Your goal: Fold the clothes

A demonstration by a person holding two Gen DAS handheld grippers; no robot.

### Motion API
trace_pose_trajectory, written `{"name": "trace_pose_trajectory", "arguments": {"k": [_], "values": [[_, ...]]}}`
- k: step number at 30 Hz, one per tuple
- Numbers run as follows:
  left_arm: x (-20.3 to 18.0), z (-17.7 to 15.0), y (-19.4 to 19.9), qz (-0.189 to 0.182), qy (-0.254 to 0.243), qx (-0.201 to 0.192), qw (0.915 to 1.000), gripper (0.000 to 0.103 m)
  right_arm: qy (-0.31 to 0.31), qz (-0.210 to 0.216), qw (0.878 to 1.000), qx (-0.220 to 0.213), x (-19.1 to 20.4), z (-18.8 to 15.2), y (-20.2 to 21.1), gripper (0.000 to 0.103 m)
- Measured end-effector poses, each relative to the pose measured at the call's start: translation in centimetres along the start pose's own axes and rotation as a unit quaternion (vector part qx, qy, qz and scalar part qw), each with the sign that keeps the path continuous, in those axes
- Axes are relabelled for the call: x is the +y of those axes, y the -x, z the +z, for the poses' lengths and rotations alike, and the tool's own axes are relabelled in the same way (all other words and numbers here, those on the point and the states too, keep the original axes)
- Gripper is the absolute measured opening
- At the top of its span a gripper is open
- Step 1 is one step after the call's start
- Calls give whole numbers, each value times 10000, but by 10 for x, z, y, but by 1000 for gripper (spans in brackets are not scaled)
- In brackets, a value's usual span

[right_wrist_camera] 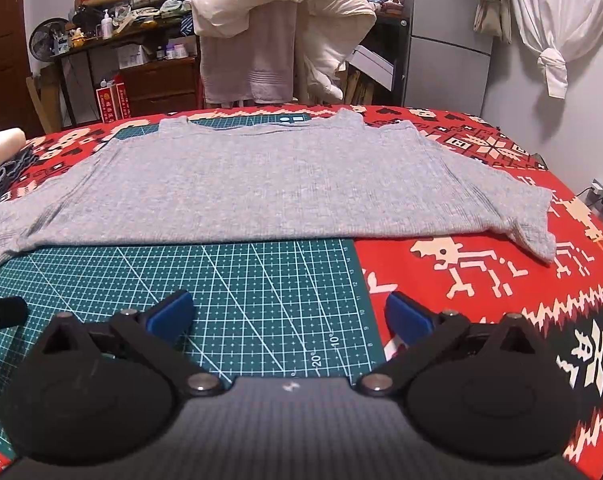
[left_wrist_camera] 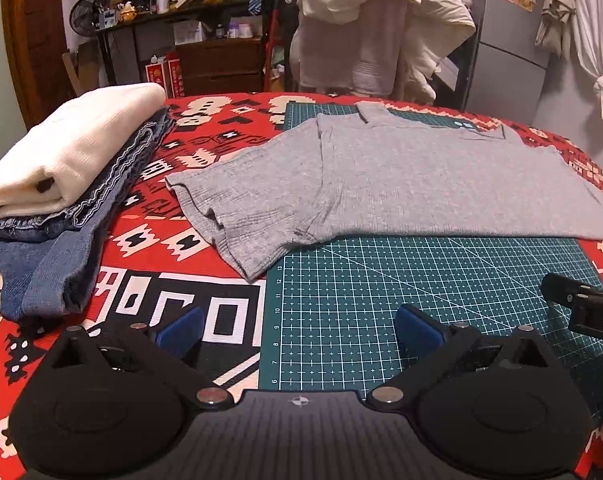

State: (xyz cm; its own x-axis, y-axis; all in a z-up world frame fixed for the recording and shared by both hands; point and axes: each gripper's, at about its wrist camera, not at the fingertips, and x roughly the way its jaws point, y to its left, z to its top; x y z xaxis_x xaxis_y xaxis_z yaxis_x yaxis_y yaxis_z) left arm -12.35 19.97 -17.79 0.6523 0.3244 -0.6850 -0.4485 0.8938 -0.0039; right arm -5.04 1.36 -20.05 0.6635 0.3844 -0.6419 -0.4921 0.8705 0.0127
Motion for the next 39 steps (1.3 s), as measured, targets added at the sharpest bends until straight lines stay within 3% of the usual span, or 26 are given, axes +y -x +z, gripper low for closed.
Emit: {"name": "trace_pose_trajectory", "arguments": {"k": [10,13,15,20,26,29,31,33,39], "values": [[1,3,-1,-60,-84,-12,9999,103,-22,-5,10000,14,0,0,1,103],[6,7,2,-163,-77,106,9998,88,1,39,10000,79,1,2,2,102],[12,11,8,-283,-11,148,9995,72,96,123,9999,-19,2,5,9,102],[34,28,35,-560,-59,-140,9983,72,647,539,9959,-345,21,23,34,94],[77,69,45,-500,-101,-128,9986,57,1142,1295,9839,-466,55,51,54,74],[96,93,36,-370,-283,-45,9989,37,1448,1649,9746,-455,83,59,59,59],[107,108,25,-439,-439,77,9980,30,1658,1841,9680,-403,104,61,57,51],[113,120,10,-520,-694,230,9960,25,1834,1961,9628,-299,123,60,49,32],[105,131,-30,-820,-1773,314,9802,20,1980,2239,9543,-80,156,56,28,26]]}}
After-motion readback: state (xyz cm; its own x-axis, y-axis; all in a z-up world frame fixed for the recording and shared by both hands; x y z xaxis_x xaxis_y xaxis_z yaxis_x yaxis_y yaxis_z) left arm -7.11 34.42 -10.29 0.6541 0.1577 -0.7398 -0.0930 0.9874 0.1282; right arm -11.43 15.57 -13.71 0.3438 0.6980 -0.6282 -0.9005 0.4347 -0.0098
